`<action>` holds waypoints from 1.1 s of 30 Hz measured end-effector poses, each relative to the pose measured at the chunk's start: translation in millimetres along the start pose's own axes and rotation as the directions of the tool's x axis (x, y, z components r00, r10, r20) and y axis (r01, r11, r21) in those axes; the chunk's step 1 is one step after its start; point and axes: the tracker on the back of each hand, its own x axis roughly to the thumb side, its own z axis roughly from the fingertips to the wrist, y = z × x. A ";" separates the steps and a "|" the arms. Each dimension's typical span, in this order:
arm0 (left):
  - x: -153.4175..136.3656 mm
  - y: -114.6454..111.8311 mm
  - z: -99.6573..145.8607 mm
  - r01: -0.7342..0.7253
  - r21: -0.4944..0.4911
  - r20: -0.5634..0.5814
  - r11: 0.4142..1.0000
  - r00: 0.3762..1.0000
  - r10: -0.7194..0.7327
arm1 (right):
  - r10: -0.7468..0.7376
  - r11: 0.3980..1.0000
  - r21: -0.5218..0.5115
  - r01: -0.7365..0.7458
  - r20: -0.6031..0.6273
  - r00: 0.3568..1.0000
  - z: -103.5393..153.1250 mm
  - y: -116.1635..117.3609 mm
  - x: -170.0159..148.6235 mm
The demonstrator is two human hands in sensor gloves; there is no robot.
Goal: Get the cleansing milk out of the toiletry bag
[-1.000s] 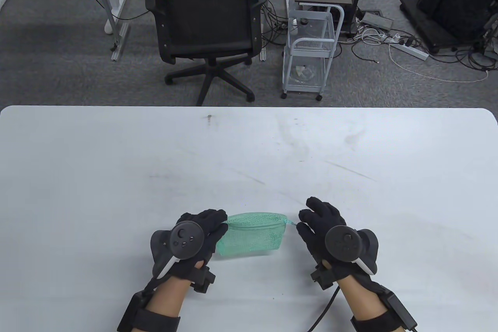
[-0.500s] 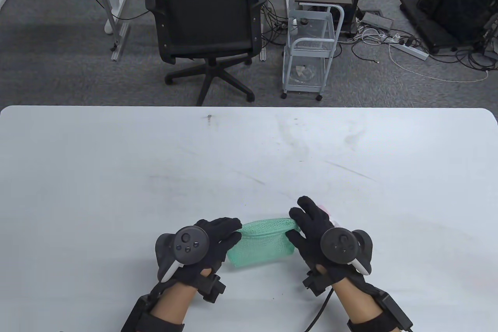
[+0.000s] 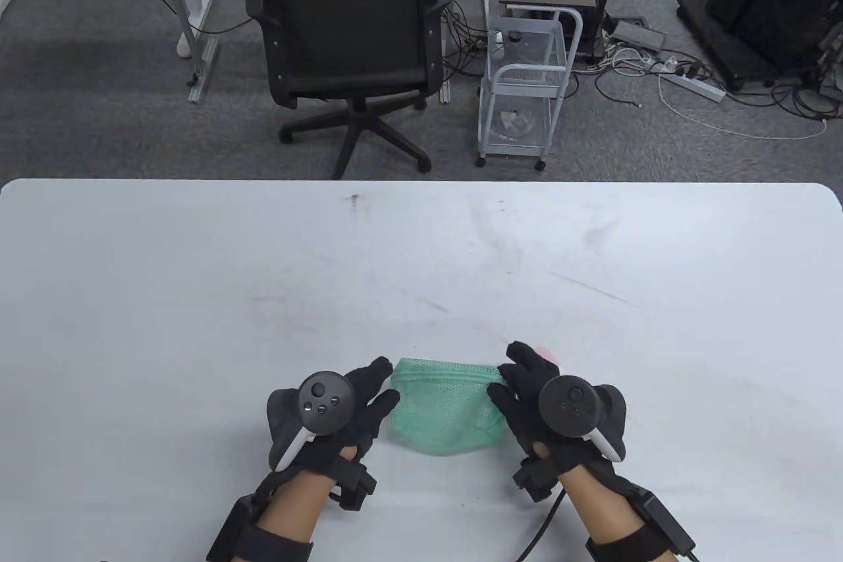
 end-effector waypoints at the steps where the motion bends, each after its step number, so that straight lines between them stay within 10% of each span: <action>1: -0.3 -1.1 -0.8 0.008 -0.005 0.003 1.000 1.000 -0.008 | 0.013 1.000 0.005 -0.013 -0.007 1.000 -0.9 1.6 -0.4; 20: 3.8 -17.5 -5.3 0.060 -0.164 -0.003 0.985 0.998 -0.062 | 0.106 0.994 -0.006 -0.106 -0.011 0.994 -8.3 11.2 3.8; 33: 16.4 12.0 12.1 0.165 0.103 0.067 0.981 0.983 -0.172 | 0.214 0.972 -0.113 -0.208 0.049 0.976 4.6 -10.6 9.6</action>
